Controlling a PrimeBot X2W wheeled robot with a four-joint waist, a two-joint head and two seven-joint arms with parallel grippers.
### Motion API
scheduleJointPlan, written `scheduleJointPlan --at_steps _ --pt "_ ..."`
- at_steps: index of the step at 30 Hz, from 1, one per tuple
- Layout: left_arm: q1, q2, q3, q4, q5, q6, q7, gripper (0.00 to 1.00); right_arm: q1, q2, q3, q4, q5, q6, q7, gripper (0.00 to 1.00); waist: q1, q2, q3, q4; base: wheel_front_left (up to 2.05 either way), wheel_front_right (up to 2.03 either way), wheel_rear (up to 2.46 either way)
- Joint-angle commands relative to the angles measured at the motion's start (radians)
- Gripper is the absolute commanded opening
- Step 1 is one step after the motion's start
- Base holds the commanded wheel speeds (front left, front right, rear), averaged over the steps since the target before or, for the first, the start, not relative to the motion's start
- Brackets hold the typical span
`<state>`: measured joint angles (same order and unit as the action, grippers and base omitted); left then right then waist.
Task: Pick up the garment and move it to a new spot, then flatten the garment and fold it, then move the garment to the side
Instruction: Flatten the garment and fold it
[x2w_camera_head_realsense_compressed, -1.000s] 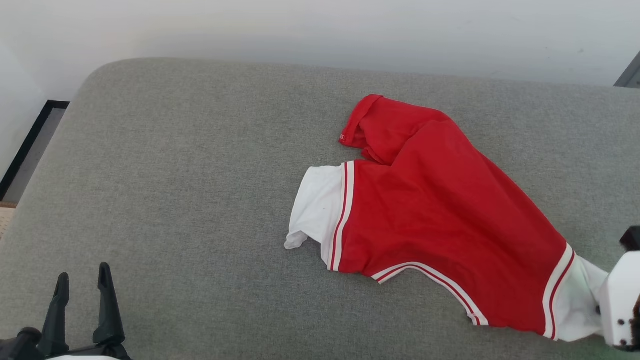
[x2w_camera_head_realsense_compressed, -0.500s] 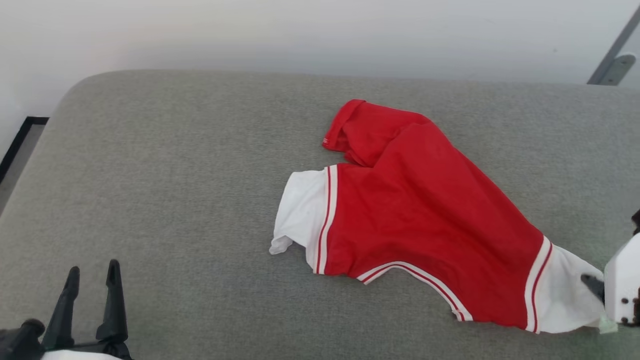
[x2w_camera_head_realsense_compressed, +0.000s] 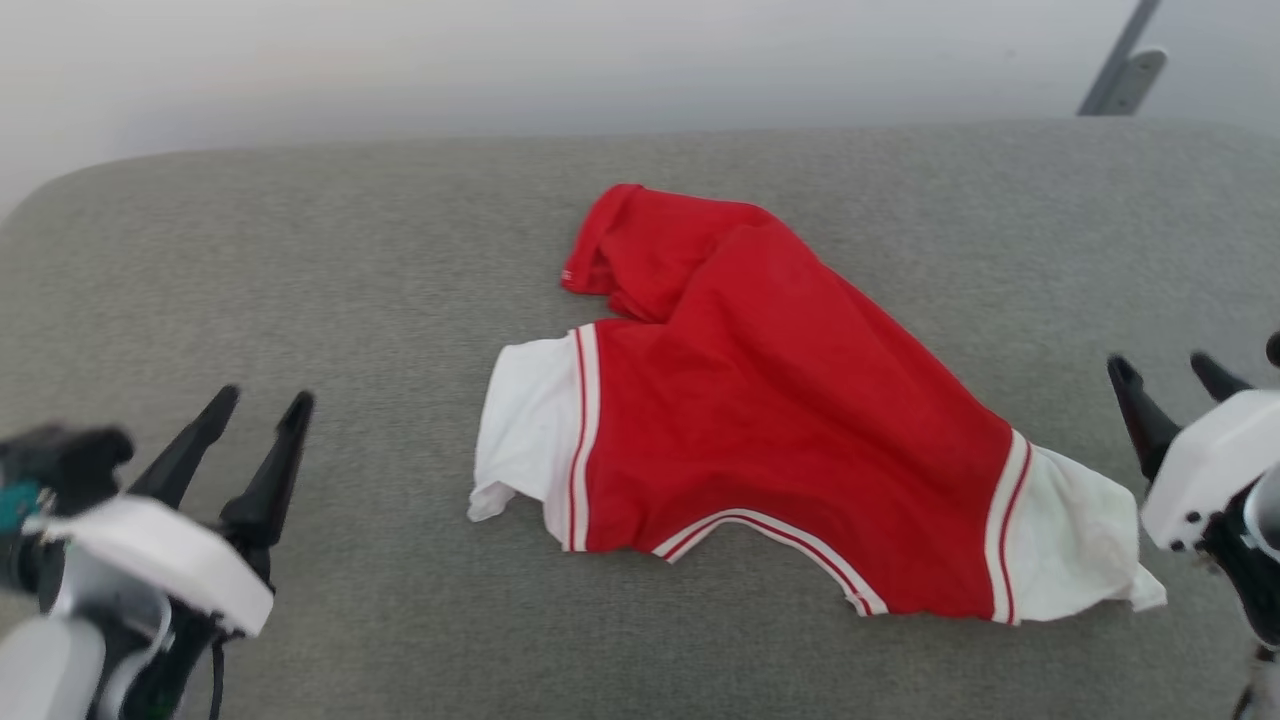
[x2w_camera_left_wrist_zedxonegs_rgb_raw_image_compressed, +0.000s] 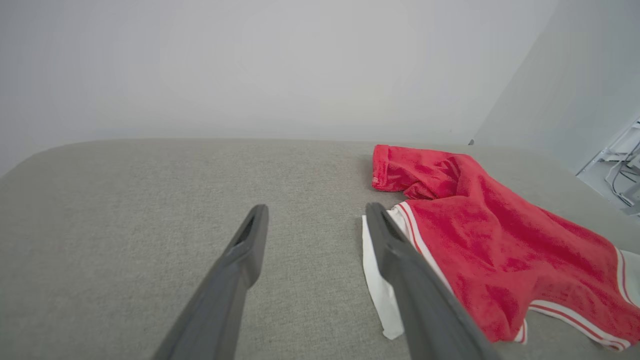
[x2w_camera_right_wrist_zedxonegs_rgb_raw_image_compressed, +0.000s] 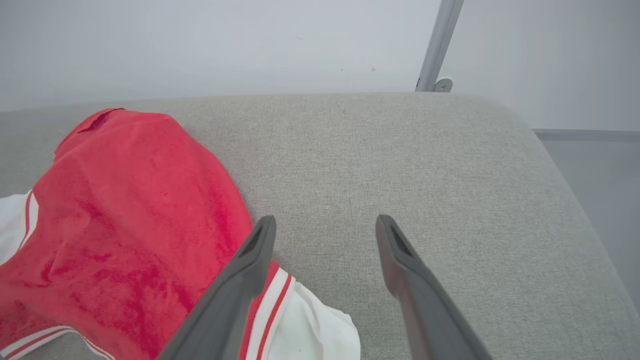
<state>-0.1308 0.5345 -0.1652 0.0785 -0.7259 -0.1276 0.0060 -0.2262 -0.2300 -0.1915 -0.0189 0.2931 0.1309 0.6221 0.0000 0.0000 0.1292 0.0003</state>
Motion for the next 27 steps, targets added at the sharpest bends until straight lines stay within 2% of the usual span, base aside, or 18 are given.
scheduleJointPlan --at_steps 1,8,15,19,23,27 --pt "-0.044 0.025 -0.029 -0.002 -0.016 -0.004 0.034 1.00 -0.014 0.022 -0.001 -0.012 -0.020 0.000 -0.054 1.00 0.0000 0.0000 0.014 -0.027 0.00 0.00 0.00" --pt "-0.240 0.083 -0.159 0.046 -0.166 -0.004 0.287 1.00 -0.024 0.095 0.029 -0.032 -0.084 0.000 -0.317 1.00 0.0000 0.0000 0.041 -0.089 0.00 0.00 0.00" --pt "-0.426 0.083 -0.270 0.196 -0.209 -0.003 0.544 1.00 -0.032 0.148 0.070 -0.007 -0.098 0.000 -0.545 1.00 0.0000 0.0000 0.065 -0.149 0.00 0.00 0.00" --pt "-0.503 0.074 -0.325 0.287 -0.193 0.002 0.663 1.00 -0.042 0.165 0.097 0.032 -0.087 0.000 -0.617 1.00 0.0000 0.0000 0.077 -0.183 0.00 0.00 0.00" --pt "-0.544 0.065 -0.371 0.369 -0.173 0.027 0.766 1.00 -0.051 0.174 0.106 0.072 -0.078 0.000 -0.651 1.00 0.0000 0.0000 0.087 -0.212 0.00 0.00 0.00" --pt "-0.558 0.058 -0.398 0.437 -0.161 0.055 0.821 1.00 -0.060 0.177 0.117 0.092 -0.065 0.000 -0.671 1.00 0.0000 0.0000 0.101 -0.235 0.00 0.00 0.00"
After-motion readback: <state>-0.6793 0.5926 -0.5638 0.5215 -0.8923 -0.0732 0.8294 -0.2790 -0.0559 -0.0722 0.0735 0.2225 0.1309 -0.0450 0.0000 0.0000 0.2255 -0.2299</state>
